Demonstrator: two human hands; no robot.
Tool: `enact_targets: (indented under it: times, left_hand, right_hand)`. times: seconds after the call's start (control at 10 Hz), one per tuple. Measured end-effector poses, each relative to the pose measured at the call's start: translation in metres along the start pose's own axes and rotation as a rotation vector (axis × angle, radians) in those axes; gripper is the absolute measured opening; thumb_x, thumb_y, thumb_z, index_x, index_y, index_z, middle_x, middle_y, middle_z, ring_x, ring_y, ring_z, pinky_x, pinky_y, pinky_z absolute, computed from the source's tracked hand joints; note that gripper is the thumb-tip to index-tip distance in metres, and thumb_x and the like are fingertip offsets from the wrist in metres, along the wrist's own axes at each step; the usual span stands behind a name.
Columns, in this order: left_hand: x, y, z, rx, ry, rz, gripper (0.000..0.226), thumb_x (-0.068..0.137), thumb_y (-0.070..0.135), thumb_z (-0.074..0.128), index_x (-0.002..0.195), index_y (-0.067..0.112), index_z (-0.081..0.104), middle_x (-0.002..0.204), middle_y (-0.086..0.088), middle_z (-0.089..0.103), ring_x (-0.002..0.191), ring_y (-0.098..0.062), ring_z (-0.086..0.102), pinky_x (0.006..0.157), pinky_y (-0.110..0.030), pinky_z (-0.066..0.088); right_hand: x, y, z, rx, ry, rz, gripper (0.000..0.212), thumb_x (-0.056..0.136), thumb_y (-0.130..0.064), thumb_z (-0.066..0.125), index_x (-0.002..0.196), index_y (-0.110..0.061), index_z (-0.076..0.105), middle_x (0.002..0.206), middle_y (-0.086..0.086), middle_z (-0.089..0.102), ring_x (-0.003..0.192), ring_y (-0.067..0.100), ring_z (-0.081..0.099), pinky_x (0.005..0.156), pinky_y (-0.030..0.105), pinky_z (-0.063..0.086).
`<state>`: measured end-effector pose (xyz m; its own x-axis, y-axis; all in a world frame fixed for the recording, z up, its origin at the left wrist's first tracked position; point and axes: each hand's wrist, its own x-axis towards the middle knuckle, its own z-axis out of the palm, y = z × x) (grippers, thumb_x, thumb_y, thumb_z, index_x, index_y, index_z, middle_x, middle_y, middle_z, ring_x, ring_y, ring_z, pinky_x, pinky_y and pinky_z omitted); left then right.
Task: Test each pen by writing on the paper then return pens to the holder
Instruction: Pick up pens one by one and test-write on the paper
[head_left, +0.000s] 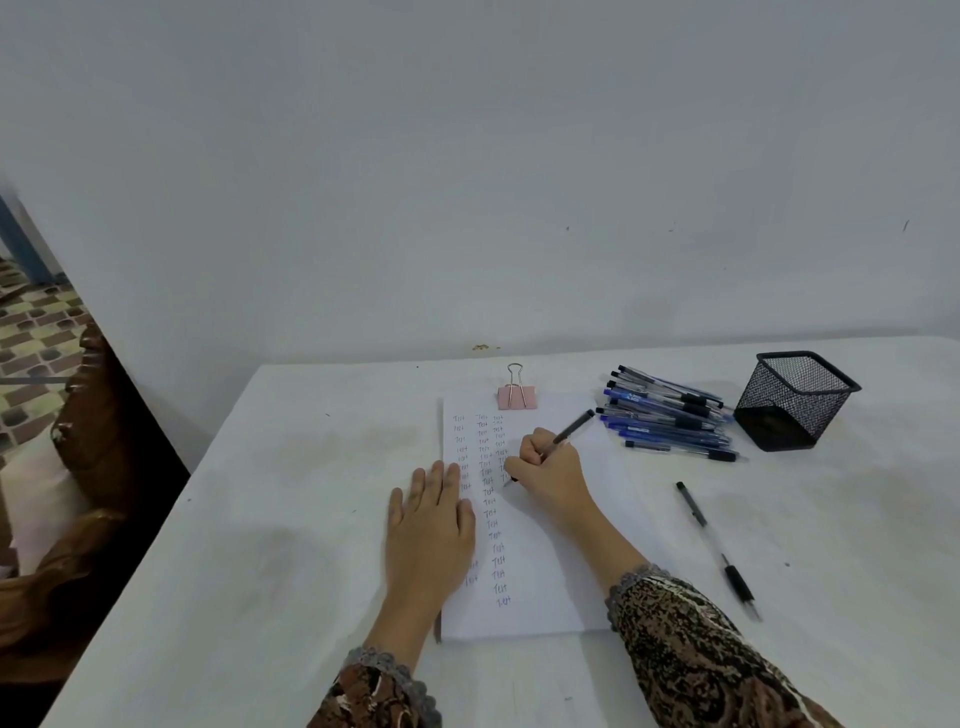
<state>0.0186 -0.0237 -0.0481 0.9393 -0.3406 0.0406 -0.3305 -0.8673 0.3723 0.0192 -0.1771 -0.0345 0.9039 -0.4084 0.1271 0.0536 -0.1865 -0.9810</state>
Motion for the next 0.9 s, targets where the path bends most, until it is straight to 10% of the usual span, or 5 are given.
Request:
enact_targets:
  times: [0.9]
  left_hand:
    - [-0.0003,-0.0006,0.0004,-0.006,0.009,0.001,0.051,0.100,0.033,0.017,0.149,0.023,0.003,0.157,0.006,0.000,0.145,-0.013,-0.004,0.117,-0.035,-0.005]
  right_hand:
    - [0.0032,0.0029,-0.0032,-0.023,0.070,-0.020,0.049,0.070,0.012,0.058,0.050,-0.018,0.025,0.057,-0.005,0.028,0.044,0.002,0.027,0.051,0.015,0.026]
